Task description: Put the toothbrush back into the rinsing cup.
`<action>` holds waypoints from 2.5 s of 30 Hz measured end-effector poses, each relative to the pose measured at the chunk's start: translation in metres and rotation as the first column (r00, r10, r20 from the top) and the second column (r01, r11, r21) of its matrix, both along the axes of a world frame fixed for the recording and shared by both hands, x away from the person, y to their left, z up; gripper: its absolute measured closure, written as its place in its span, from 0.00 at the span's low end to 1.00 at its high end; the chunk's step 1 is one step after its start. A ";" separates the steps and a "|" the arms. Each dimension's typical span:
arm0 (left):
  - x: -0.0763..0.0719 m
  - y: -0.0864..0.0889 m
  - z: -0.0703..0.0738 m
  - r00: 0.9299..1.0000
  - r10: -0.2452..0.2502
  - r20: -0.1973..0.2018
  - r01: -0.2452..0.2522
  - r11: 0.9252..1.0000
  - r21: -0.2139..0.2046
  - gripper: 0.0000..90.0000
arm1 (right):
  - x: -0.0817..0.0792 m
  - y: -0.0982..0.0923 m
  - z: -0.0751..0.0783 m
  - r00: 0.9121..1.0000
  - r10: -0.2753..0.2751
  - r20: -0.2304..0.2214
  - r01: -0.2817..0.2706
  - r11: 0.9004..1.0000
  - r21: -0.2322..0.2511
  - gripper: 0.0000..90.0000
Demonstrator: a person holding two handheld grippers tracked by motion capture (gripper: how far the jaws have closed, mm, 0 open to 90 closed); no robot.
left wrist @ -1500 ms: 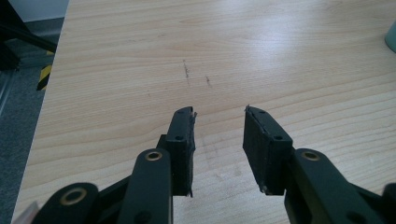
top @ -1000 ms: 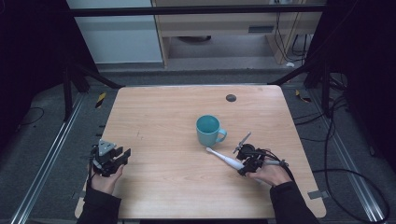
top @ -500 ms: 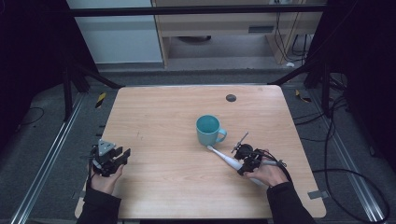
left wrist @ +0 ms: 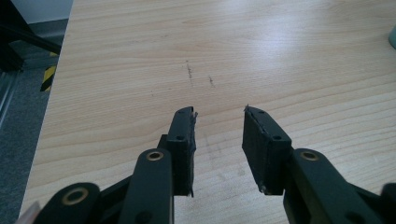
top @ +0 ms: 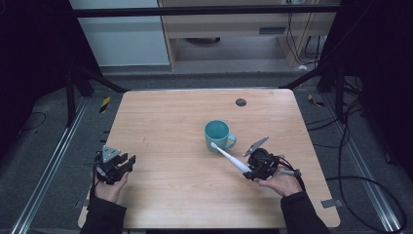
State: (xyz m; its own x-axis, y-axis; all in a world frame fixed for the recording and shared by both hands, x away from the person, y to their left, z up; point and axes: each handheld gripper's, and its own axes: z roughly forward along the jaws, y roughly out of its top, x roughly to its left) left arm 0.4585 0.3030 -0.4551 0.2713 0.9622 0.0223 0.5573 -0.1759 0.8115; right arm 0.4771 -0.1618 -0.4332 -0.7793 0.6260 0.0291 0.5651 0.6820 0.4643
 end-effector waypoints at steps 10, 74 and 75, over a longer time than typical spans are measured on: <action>0.000 0.000 -0.001 1.000 0.002 -0.002 -0.002 1.000 0.002 0.71 | -0.005 0.000 0.028 0.995 -0.029 0.100 0.005 0.972 0.233 0.74; 0.002 0.002 -0.002 1.000 0.007 0.003 -0.007 1.000 0.005 0.70 | 0.093 0.066 0.047 0.852 -0.407 0.329 0.137 0.780 0.610 0.74; 0.002 0.003 -0.002 1.000 0.008 0.005 -0.008 1.000 0.004 0.70 | 0.095 0.067 0.046 0.851 -0.407 0.332 0.136 0.781 0.609 0.74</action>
